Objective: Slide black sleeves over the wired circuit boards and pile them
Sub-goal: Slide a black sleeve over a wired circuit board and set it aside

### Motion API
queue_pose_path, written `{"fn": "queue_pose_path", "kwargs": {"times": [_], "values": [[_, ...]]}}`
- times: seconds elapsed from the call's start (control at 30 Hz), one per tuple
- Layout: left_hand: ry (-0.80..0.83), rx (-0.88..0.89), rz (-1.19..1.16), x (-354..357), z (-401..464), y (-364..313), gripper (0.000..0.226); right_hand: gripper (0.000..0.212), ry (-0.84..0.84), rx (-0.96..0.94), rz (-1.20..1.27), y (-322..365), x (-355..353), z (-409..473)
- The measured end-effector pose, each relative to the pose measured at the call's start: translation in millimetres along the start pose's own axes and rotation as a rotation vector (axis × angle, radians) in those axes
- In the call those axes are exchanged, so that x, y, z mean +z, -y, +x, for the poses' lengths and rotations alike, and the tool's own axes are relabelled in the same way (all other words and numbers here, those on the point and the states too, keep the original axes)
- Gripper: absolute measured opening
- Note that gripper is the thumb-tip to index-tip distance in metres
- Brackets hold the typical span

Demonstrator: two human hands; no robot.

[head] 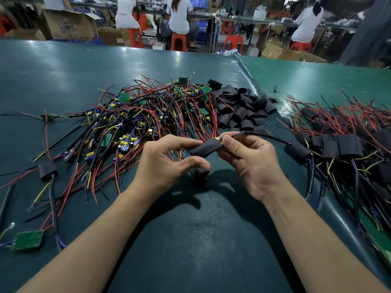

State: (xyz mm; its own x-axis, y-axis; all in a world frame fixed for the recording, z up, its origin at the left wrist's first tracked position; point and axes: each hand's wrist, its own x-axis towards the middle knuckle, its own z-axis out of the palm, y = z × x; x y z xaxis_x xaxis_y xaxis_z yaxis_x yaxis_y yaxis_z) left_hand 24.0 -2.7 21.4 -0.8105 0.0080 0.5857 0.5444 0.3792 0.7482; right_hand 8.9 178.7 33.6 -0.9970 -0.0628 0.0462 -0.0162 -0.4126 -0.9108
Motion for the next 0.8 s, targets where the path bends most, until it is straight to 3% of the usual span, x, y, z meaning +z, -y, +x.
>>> {"fn": "queue_pose_path", "kwargs": {"times": [0.2, 0.5, 0.8], "values": [[0.134, -0.098, 0.048, 0, -1, 0, 0.049, 0.003, -0.086, -0.099, -0.01, -6, 5, 0], [0.079, -0.053, 0.682, 0, -1, 13, 0.021, 0.02, 0.1, -0.374, -0.425, -16, 15, -12], [-0.017, -0.054, 0.704, -2, 0, 8, 0.018, 0.012, 0.095, -0.45, -0.51, -21, 19, -18]]}}
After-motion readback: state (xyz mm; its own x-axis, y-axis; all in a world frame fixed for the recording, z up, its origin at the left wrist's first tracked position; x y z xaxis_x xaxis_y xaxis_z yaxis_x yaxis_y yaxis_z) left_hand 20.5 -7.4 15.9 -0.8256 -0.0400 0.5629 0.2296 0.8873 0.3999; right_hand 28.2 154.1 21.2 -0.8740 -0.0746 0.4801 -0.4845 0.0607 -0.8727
